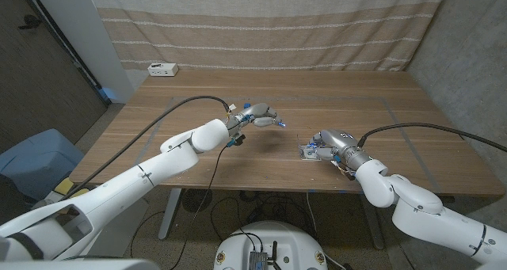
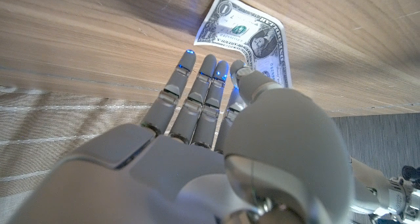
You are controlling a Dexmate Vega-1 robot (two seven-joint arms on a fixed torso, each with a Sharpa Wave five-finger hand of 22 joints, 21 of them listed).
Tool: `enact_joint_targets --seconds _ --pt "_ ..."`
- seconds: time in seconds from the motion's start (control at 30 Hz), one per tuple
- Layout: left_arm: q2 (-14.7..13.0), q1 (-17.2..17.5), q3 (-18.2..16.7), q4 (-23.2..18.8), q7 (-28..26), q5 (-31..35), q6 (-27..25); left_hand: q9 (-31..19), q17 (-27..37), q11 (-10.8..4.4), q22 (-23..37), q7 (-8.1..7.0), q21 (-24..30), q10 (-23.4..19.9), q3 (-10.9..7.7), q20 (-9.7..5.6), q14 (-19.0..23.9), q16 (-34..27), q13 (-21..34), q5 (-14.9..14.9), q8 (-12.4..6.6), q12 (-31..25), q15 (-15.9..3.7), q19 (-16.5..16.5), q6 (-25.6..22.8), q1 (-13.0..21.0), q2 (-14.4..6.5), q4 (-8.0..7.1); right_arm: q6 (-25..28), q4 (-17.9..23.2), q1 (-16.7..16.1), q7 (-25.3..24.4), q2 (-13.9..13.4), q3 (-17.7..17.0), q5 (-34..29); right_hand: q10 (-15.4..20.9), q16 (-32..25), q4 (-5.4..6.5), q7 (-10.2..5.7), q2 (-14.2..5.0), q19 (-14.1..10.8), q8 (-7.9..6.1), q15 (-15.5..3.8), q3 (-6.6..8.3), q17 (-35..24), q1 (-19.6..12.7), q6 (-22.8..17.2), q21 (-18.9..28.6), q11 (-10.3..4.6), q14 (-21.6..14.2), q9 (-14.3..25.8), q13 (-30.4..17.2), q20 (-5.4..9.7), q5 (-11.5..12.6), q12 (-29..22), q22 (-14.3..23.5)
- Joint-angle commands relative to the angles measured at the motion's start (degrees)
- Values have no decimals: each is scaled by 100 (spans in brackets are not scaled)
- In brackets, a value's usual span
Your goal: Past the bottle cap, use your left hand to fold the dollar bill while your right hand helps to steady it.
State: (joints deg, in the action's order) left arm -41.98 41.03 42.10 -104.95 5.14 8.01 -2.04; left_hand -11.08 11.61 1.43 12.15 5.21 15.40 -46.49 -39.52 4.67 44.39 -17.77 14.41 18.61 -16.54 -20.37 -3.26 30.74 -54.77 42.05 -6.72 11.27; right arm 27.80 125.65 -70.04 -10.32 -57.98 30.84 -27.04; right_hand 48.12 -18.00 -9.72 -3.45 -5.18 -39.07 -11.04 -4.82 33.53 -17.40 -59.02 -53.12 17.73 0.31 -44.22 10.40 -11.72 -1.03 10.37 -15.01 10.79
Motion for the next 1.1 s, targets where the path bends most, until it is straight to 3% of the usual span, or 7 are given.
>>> enact_joint_targets --seconds 0.03,0.4,0.83,1.1 --pt "-108 -166 137 -261 574 661 -41 -22 13 35 36 14 105 -122 5 -56 217 -70 36 80 -33 -43 0 142 -182 107 35 -37 125 33 63 155 14 144 -91 123 -39 -15 -20 -34 21 -74 -265 51 -36 -41 -97 23 -21 -37 -1 -5 7 -2 -54 20" --pt "0 -498 403 -307 1447 913 -210 -4 -73 16 58 -13 156 23 -98 -151 124 67 15 142 98 69 -25 151 -94 184 29 -47 169 29 54 168 12 178 -88 142 -52 -21 -9 -90 39 -63 -292 71 -96 -86 -126 24 -19 6 -2 -1 21 2 -43 21" --pt "314 -818 614 127 2042 621 107 22 -152 10 74 -36 182 328 -292 -173 -148 358 -84 214 396 323 30 30 230 296 -64 -79 193 -39 104 265 -7 255 -96 175 -104 -85 -64 -271 127 -28 -406 159 -233 -330 -121 17 -68 64 0 2 85 21 -21 31" --pt "445 -934 686 288 2230 451 304 27 -122 -13 78 -48 172 405 -244 -124 -223 440 -132 193 491 423 101 -84 316 80 -106 -240 179 -61 131 314 -36 310 -142 200 -73 -52 -89 -226 96 -16 -398 184 -218 -325 -124 47 -116 46 1 5 87 10 -9 36"
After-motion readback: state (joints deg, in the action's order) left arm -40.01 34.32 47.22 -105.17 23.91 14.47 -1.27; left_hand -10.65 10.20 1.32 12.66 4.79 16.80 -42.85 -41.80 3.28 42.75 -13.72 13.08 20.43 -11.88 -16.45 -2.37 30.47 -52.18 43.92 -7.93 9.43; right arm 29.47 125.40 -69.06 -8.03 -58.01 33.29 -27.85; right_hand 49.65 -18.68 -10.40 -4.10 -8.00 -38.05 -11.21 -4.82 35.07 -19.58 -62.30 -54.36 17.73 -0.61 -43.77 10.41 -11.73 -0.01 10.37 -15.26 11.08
